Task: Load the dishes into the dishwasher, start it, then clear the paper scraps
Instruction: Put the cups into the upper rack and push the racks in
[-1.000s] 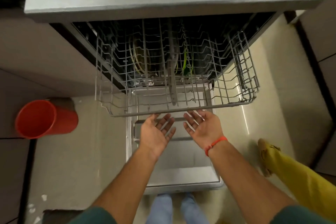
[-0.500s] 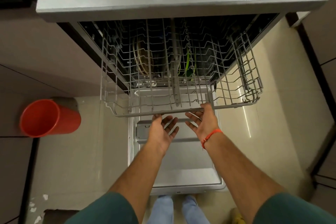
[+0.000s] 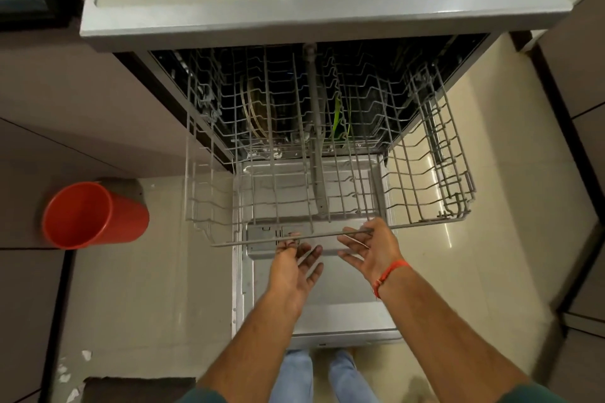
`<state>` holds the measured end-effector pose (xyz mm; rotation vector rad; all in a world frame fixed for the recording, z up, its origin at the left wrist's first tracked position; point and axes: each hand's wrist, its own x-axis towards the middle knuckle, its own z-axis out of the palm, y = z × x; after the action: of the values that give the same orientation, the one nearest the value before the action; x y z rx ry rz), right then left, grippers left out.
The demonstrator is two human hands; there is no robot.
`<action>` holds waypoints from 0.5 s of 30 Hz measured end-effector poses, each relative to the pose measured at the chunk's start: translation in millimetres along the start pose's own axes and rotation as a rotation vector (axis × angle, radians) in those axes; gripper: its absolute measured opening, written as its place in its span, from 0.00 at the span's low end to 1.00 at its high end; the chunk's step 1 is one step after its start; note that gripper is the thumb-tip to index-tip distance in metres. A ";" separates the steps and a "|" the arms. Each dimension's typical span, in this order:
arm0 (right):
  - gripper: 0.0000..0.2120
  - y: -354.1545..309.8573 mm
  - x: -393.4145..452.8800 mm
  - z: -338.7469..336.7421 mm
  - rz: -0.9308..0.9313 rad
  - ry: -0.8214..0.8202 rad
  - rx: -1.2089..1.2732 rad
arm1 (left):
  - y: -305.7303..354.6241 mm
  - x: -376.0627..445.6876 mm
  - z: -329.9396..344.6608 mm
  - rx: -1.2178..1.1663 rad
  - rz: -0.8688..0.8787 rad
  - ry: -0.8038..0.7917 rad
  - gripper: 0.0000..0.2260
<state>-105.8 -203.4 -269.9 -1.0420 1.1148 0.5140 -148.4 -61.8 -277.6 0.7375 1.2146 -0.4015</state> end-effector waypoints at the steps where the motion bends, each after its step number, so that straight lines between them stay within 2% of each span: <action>1: 0.07 -0.9 -1.1 0.3 0.000 0.000 0.000 | 1.0 -0.6 1.8 0.000 -0.005 0.004 0.11; 15: 0.12 37.6 -20.7 -26.0 0.077 0.052 0.043 | -31.7 -24.1 -24.6 0.020 -0.060 0.057 0.06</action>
<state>-155.9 -205.9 -268.6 -0.9825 1.2106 0.5250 -193.7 -69.4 -268.3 0.7354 1.2904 -0.4455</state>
